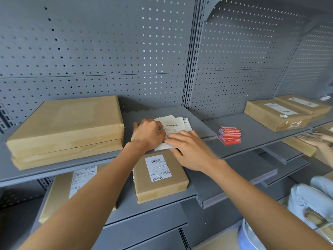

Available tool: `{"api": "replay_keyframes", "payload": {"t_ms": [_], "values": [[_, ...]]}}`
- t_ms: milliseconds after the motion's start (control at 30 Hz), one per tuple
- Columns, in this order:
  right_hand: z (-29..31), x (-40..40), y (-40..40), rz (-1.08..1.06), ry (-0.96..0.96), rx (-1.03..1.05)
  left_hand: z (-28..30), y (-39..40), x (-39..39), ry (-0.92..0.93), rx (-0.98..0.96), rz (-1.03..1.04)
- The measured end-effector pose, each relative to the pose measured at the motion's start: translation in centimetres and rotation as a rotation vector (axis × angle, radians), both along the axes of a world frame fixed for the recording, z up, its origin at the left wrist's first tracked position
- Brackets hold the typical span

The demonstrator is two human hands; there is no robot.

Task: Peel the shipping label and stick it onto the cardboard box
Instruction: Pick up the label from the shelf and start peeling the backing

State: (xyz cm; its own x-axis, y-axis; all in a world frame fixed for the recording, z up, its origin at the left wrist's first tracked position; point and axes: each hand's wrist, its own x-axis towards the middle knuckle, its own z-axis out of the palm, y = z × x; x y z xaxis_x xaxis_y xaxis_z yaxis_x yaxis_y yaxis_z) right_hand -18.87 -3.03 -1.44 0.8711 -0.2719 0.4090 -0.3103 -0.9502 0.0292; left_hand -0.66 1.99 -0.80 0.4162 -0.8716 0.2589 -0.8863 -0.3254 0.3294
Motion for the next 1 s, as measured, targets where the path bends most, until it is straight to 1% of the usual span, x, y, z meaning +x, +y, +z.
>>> {"api": "replay_keyframes", "payload": {"t_ms": [133, 233, 400, 533, 700, 733, 833, 1000], "values": [[0.6, 0.2, -0.2, -0.005, -0.027, -0.005, 0.9, 0.6, -0.4, -0.001, -0.073, -0.007], [1.3, 0.4, -0.6, -0.050, -0.109, 0.001, 2.2, 1.2, -0.9, 0.047, -0.158, -0.026], [4.7, 0.9, -1.1, -0.100, -0.270, -0.020, 6.0, 2.4, -1.1, 0.237, -0.384, -0.065], [8.8, 2.6, -1.2, -0.108, -0.374, -0.051, 9.9, 4.3, 0.3, 0.290, -0.576, -0.056], [13.0, 6.9, -0.1, -0.058, -0.526, -0.060, 12.6, 7.6, 4.2, 0.581, -0.754, -0.106], [13.9, 8.7, 0.6, -0.027, -0.552, -0.051, 13.2, 8.8, 5.7, 0.628, -0.781, -0.117], [14.9, 11.7, 1.4, -0.008, -0.579, -0.071, 13.8, 10.7, 7.4, 0.754, -0.785, -0.152], [15.9, 18.2, 5.2, 0.104, -0.620, -0.077, 14.5, 14.9, 12.0, 0.780, -0.792, -0.150]]}}
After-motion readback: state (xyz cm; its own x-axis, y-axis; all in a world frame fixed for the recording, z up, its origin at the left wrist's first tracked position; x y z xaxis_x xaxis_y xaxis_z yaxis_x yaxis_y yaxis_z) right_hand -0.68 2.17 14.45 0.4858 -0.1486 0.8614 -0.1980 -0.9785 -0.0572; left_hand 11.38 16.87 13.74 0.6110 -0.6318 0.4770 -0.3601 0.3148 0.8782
